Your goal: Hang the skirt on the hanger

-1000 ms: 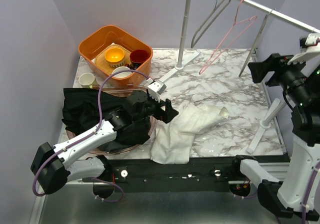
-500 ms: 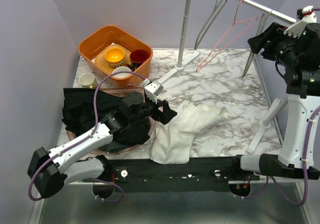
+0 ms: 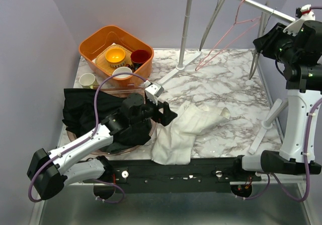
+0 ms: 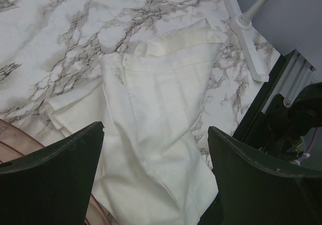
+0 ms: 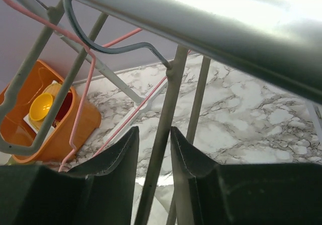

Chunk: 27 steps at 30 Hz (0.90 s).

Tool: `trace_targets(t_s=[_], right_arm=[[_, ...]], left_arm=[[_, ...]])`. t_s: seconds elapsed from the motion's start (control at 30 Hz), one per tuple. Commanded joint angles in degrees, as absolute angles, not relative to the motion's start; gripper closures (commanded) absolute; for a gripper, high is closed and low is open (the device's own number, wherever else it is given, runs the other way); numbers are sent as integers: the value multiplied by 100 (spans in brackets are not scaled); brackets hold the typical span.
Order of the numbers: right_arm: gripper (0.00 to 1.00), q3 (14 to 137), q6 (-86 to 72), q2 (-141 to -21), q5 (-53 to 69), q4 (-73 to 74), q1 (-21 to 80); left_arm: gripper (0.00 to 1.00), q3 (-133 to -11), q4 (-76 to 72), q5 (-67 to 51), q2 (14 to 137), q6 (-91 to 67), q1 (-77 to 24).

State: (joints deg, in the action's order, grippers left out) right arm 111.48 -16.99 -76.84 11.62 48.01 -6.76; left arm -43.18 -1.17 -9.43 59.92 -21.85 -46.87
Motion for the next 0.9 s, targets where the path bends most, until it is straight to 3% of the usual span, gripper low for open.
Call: trace_targets(t_s=[0.0, 0.07, 0.1, 0.4, 0.87], right_arm=[[70, 11311, -1609, -7752, 1002, 4685, -703], [75, 11329, -1600, -7769, 984, 4676, -694], [83, 11373, -1565, -7787, 967, 4684, -694], [99, 11426, -1293, -7577, 818, 4492, -703], [99, 10627, -844, -6434, 808, 4149, -694]], left_arm=[[5, -4254, -194, -975, 5810, -2074, -4658], [5, -4254, -193, -958, 5775, -2074, -4650], [5, -4245, -193, -958, 5757, -2074, -4658], [5, -4368, -62, -984, 5695, -2013, -4641], [4, -4579, 167, -967, 5590, -1775, -4614]])
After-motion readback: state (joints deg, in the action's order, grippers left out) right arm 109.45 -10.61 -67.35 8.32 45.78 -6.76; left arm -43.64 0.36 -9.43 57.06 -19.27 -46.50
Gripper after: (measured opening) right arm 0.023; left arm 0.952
